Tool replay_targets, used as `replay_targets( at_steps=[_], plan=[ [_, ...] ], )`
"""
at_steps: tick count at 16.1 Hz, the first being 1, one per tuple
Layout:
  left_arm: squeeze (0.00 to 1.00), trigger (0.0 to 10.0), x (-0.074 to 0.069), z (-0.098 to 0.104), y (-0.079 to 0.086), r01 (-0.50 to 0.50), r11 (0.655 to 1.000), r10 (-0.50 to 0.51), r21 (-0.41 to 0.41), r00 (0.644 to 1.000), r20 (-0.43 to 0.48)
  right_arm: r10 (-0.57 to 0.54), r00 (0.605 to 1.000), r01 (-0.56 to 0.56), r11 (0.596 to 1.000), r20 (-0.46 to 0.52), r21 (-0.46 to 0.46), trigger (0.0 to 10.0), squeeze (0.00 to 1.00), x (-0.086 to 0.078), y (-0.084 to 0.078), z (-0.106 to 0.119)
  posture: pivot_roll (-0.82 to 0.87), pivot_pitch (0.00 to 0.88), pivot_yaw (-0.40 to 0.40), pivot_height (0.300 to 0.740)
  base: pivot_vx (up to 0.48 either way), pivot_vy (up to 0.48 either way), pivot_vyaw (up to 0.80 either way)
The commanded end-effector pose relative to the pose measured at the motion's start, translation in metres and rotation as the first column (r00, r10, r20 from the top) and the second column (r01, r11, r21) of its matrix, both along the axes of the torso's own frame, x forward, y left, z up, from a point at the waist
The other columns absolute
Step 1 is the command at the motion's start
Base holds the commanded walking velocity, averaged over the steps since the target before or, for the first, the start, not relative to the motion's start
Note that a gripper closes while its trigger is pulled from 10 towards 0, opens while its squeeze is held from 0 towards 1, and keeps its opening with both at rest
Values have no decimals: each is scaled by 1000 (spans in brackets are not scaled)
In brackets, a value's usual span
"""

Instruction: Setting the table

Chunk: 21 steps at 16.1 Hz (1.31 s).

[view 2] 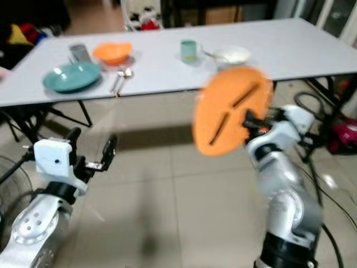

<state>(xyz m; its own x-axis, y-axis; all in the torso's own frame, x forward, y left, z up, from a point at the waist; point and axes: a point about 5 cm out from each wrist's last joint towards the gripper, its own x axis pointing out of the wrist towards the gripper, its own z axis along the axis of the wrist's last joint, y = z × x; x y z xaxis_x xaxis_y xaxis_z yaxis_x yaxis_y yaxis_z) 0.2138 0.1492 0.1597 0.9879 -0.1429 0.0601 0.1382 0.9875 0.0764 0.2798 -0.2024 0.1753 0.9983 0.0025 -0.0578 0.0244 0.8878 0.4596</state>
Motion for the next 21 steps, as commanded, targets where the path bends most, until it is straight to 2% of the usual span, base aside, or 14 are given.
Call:
replay_targets(
  at_steps=[1, 3, 7, 9, 17, 21],
  plan=[
    [1000, 10000, 3, -1, 5, -15, 1000, 15, 15, 1000, -13, 92, 994, -95, 994, 51, 49, 10000, 0, 6, 18, 14, -112, 0, 60, 740, 401, 0, 0],
    [1000, 10000, 2, -2, 5, -18, 1000, 18, 14, 1000, -16, 114, 993, -116, 991, 28, 74, 10000, 0, 8, 21, 14, -110, 0, 52, 740, 411, 0, 0],
    [1000, 10000, 2, -5, 0, -8, 1000, 8, 18, 1000, -22, 172, 985, -170, 983, -31, 66, 10000, 0, 9, 27, 13, -104, 0, 39, 740, 418, 0, 0],
    [1000, 10000, 2, -6, -4, 24, 999, -23, 29, 999, -28, 203, 976, -195, 976, -80, 101, 10000, 0, 9, 29, 9, -102, 0, 40, 740, 418, 0, 0],
    [1000, 10000, 3, -6, -9, 71, 996, -70, 46, 997, -31, 294, 950, -268, 941, -107, 205, 10000, 0, 5, 38, 7, -102, 0, 52, 740, 420, 0, 0],
    [1000, 10000, 4, -6, -12, 89, 995, -88, 45, 996, -30, 306, 943, -273, 936, -129, 224, 10000, 0, 4, 38, 4, -105, 0, 54, 740, 420, 0, -683]
  ],
)
